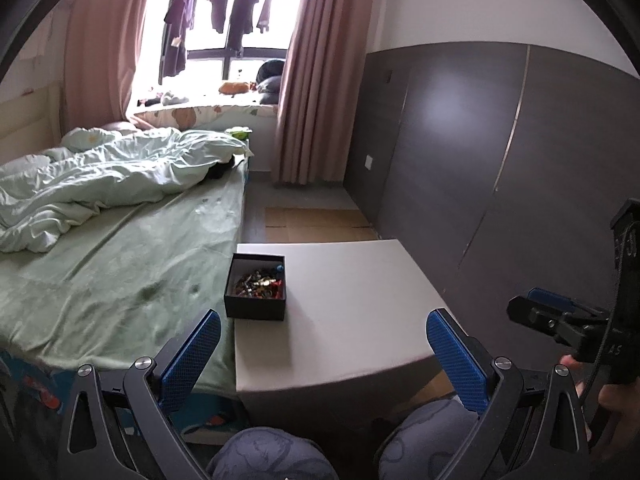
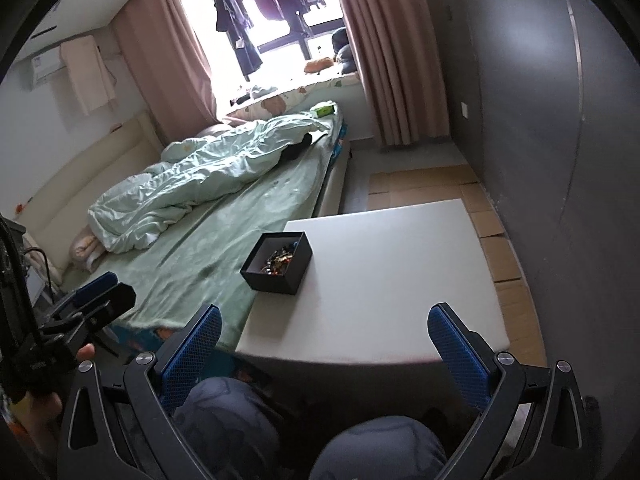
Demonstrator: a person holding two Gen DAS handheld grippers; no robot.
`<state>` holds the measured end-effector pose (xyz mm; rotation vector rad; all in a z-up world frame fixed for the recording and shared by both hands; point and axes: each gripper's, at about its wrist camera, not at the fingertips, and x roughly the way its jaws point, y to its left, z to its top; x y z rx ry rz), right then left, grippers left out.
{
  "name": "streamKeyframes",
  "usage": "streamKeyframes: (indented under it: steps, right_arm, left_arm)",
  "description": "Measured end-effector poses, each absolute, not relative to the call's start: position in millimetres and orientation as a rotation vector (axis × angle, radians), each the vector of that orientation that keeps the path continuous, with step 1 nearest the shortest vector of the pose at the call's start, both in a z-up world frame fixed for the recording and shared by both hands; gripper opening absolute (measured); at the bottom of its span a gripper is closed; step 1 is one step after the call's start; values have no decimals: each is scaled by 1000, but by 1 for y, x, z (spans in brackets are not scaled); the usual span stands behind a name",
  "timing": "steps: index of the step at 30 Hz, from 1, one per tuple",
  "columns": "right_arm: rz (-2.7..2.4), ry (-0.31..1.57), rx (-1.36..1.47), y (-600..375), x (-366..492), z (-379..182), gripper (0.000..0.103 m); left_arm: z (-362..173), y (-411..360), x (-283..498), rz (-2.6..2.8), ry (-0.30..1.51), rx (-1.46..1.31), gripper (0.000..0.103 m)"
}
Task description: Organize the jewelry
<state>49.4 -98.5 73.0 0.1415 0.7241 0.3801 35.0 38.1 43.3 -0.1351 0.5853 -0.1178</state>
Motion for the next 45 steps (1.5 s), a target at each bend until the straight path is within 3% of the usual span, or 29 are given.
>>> streamKeyframes:
  steps: [15, 45]
  right_arm:
    - [273, 608, 127, -120, -57, 70, 103]
    - [315, 623, 161, -109, -68, 66, 103]
  left_arm:
    - [46, 18, -41, -157, 515, -76, 103]
    - [44, 32, -62, -54, 502, -105, 103]
